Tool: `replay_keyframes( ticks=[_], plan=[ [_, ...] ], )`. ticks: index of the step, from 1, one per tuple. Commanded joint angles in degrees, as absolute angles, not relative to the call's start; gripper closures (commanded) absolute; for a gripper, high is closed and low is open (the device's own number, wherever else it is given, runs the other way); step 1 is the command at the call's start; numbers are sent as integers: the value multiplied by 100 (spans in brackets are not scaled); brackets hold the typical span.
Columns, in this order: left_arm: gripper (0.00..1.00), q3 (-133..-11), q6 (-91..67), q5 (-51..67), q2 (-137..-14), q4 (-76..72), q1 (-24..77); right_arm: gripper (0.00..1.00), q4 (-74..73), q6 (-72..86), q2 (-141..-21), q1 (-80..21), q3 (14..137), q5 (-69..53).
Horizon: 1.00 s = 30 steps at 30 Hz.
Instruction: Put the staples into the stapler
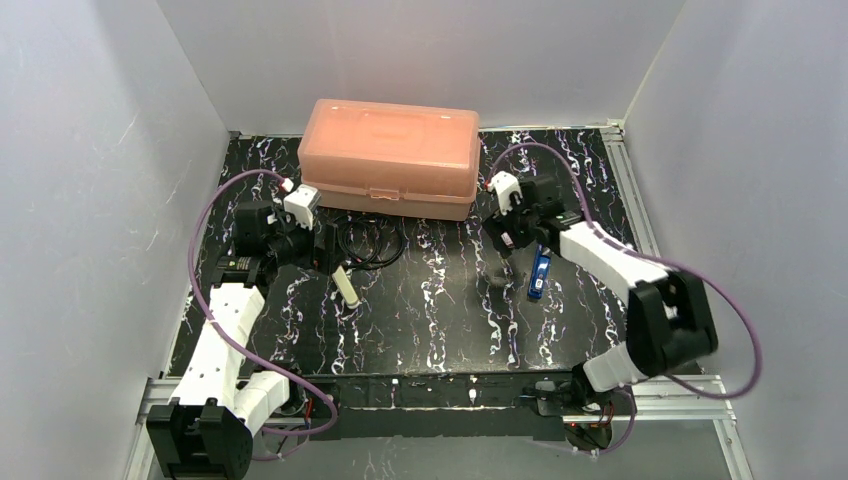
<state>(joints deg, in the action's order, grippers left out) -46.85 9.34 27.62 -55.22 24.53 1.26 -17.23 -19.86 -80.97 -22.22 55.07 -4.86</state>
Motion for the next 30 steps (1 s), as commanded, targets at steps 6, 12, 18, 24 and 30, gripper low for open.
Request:
replay_keyframes(
  ticks=[6, 12, 18, 24, 30],
  plan=[
    [1, -4649, 731, 2880, -5458, 1957, 113, 17, -583, -727, -9495, -2322, 6031, 1013],
    [2, -4609, 674, 2949, -5595, 1708, 114, 23, -483, -699, -9935, -2316, 6064, 911],
    [1, -4648, 598, 3091, -5712, 1573, 114, 35, -321, -778, -10230, -2299, 6077, 820],
    [1, -4649, 650, 3368, -5721, 1458, 112, 47, -271, -787, -10372, -2155, 6037, 654],
    [2, -4682, 646, 3685, -5761, 1458, 114, 49, -350, -771, -10461, -2007, 5939, 322]
  ],
)
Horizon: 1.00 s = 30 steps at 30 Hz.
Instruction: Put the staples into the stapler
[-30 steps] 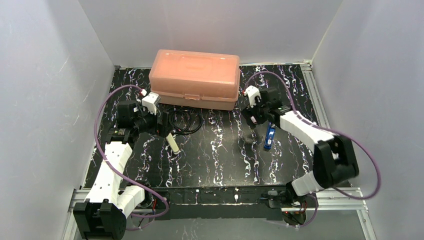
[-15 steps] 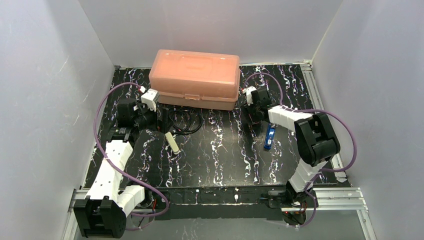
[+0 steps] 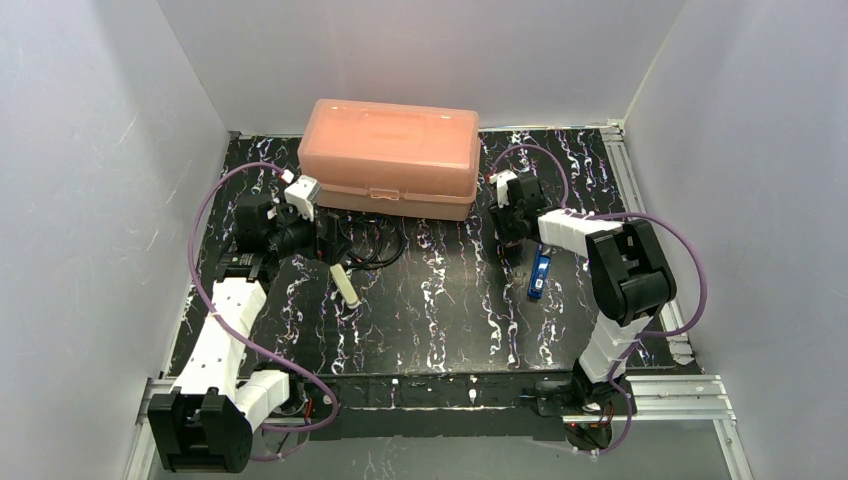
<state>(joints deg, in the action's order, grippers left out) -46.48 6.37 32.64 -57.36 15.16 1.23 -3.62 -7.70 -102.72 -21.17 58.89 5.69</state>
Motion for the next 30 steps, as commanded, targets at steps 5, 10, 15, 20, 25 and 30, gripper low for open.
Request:
replay_keyframes(
  ticks=[5, 10, 15, 20, 25, 30],
  plan=[
    [1, -4726, 616, 3954, -5787, 1455, 123, 36, -428, -809, -10427, -1961, 5815, 41],
    [2, -4697, 606, 3987, -5793, 1423, 123, 36, -459, -800, -10454, -1912, 5808, 40],
    [1, -4689, 569, 4020, -5798, 1357, 123, 51, -595, -831, -10603, -1858, 5866, -252],
    [1, -4795, 291, 4075, -5927, 1363, 151, 71, -673, -1083, -10483, -1843, 5810, -927],
    [1, -4945, -307, 4366, -6170, 1380, 340, 78, -565, -1436, -9861, -1893, 5447, -1949],
    [6, -5179, -802, 4513, -6733, 1345, 896, 81, -588, -1890, -9211, -2374, 5095, -2508]
  ],
)
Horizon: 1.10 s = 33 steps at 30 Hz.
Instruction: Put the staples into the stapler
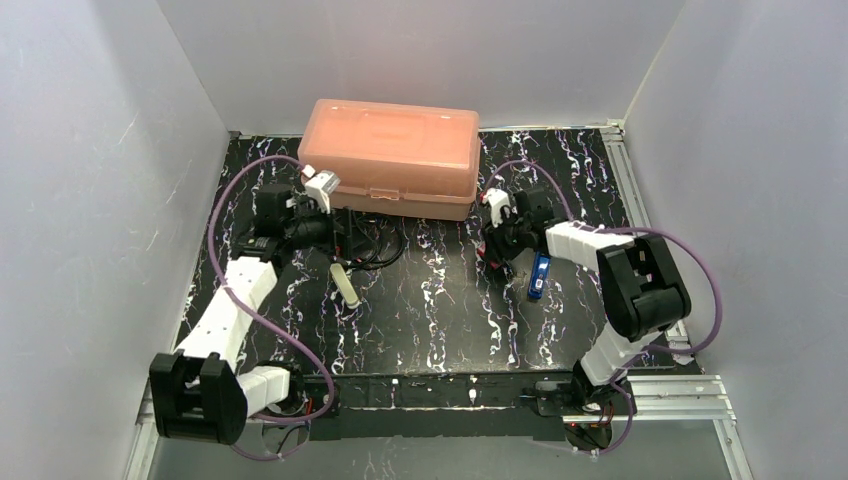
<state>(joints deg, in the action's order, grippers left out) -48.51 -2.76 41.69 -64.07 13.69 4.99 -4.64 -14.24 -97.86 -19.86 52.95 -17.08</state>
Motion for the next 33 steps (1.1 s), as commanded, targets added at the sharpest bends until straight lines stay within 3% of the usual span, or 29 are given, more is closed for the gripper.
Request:
replay_keyframes(
  ticks=[1, 9, 15, 33],
  plan=[
    [8, -5217, -925, 4514, -6869, 1286, 1048, 81, -578, -1968, -9134, -2506, 5049, -2547],
    [24, -5189, -2480, 4672, -8140, -140, 2036, 76, -244, -1830, -8694, -3126, 4792, -2967],
    [27, -5530, -2953, 4721, -9146, -373, 2585, 75, -220, -1837, -8756, -3317, 4823, -3077],
    [55, -5326, -3645, 5118, -10101, -1416, 2674, 75, -271, -2475, -8721, -3400, 4749, -3828]
  ],
)
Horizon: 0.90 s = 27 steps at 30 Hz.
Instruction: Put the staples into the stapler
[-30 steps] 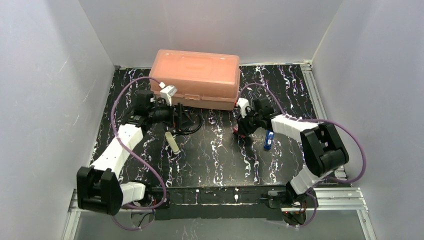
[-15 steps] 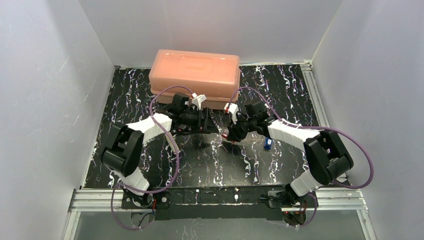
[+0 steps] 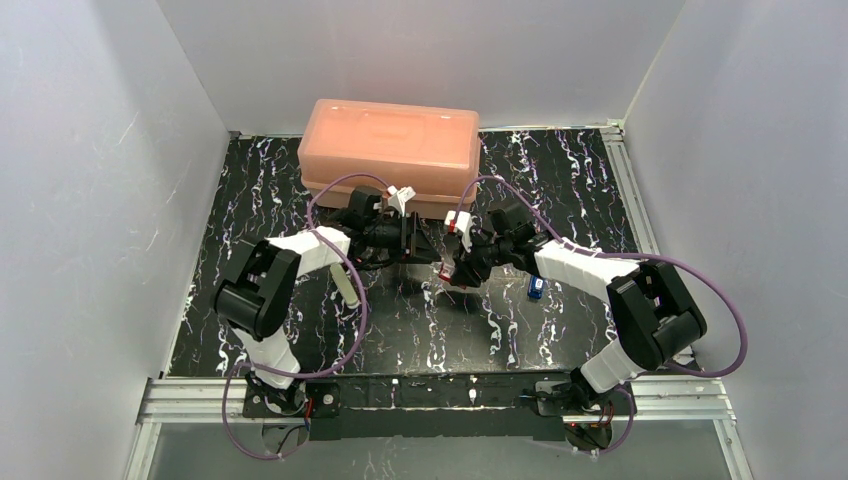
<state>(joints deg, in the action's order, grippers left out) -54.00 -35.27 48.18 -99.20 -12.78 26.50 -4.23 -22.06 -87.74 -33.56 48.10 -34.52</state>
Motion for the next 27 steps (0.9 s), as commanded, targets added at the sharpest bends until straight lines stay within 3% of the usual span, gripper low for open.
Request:
replay_keyframes(
  ticks=[1, 27],
  plan=[
    [56, -5318, -3658, 5145, -10137, -1427, 2673, 75, -269, -2504, -8715, -3399, 4742, -3854],
    [68, -5128, -3830, 5435, -10239, -1660, 2751, 75, -335, -2679, -8637, -3408, 4772, -3806]
  ],
)
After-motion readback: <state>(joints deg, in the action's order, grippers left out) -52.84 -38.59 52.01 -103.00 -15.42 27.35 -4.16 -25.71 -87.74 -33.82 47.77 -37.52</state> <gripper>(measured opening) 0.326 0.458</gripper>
